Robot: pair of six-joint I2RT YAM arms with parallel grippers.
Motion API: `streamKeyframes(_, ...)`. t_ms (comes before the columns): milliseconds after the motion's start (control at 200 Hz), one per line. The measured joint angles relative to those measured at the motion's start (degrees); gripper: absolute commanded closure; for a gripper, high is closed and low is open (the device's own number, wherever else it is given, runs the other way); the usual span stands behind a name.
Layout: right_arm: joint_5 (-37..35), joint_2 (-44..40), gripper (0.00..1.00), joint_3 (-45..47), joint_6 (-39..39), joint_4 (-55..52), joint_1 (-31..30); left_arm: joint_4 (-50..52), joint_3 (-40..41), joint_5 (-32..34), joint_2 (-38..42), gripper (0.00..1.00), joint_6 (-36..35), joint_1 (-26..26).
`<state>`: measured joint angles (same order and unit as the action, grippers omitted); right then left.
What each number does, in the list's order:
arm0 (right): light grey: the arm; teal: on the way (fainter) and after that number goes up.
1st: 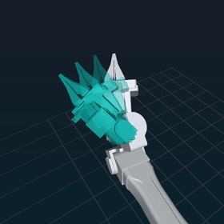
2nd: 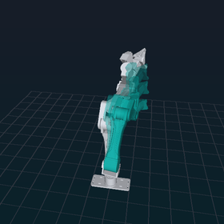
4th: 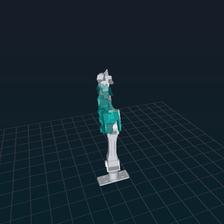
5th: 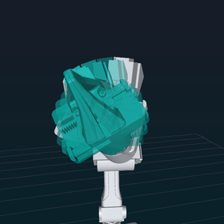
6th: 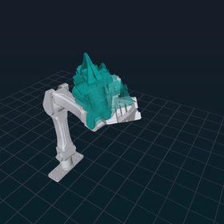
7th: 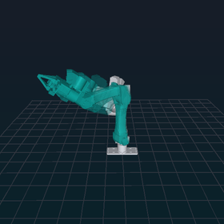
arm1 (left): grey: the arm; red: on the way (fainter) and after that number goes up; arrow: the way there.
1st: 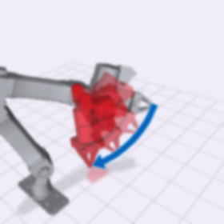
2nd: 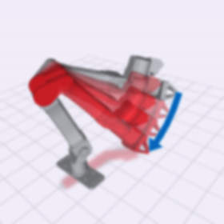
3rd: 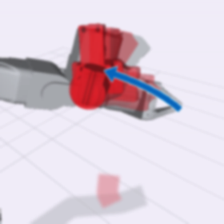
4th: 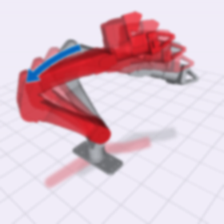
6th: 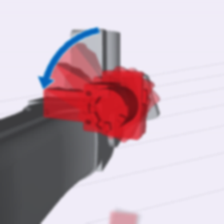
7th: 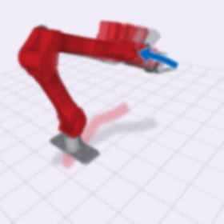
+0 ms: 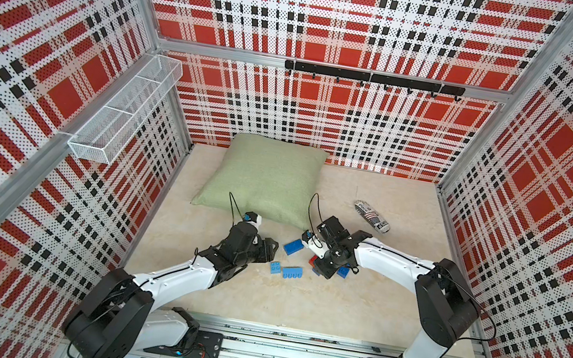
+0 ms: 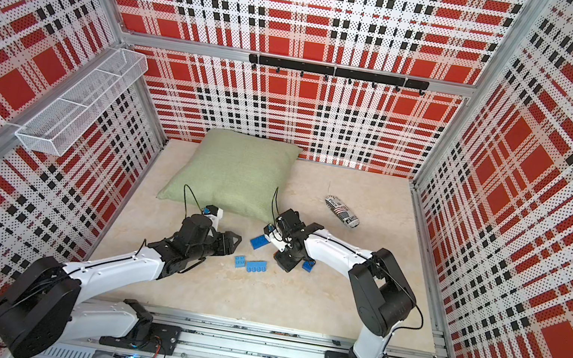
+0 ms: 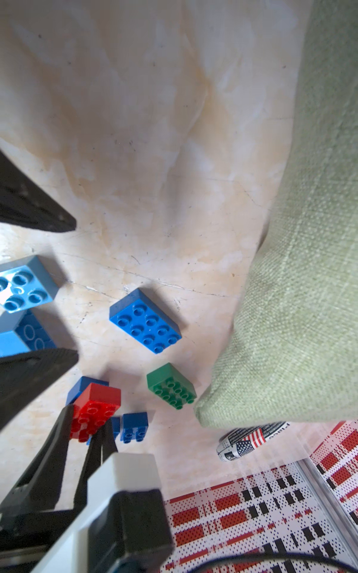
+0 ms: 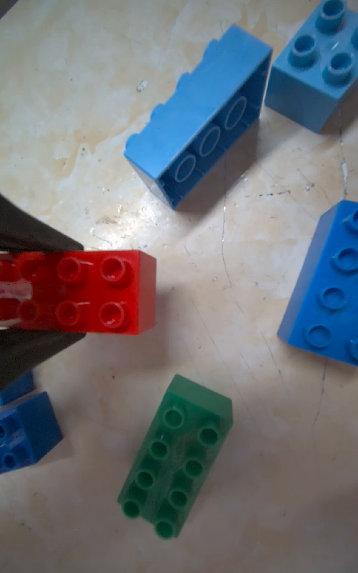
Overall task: Assemble a heart with lego
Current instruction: Assemble the lego brick with the lego brick.
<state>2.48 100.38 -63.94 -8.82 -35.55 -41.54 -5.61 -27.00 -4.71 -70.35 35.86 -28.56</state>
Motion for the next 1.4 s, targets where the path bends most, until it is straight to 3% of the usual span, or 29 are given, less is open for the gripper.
streamKeyframes(376,-2.9,-1.8,0.71,3.5,4.9,5.2,-3.8,-0.8,0.0,-1.0,-0.3,0.35,0.0,0.0)
streamKeyframes(676,1.5,-0.2,0.73,2.8,6.6,7.4,-3.8,-1.5,0.0,-1.4,-0.4,0.35,0.2,0.0)
streamKeyframes(1162,-4.1,-4.0,0.72,2.4,8.5,2.3,-5.0,-1.7,0.0,-1.9,-0.4,0.35,0.9,0.0)
streamKeyframes(1403,-4.3,-6.7,0.73,6.6,8.8,3.5,-5.2,-1.7,0.0,-2.0,-0.2,0.35,1.2,0.0)
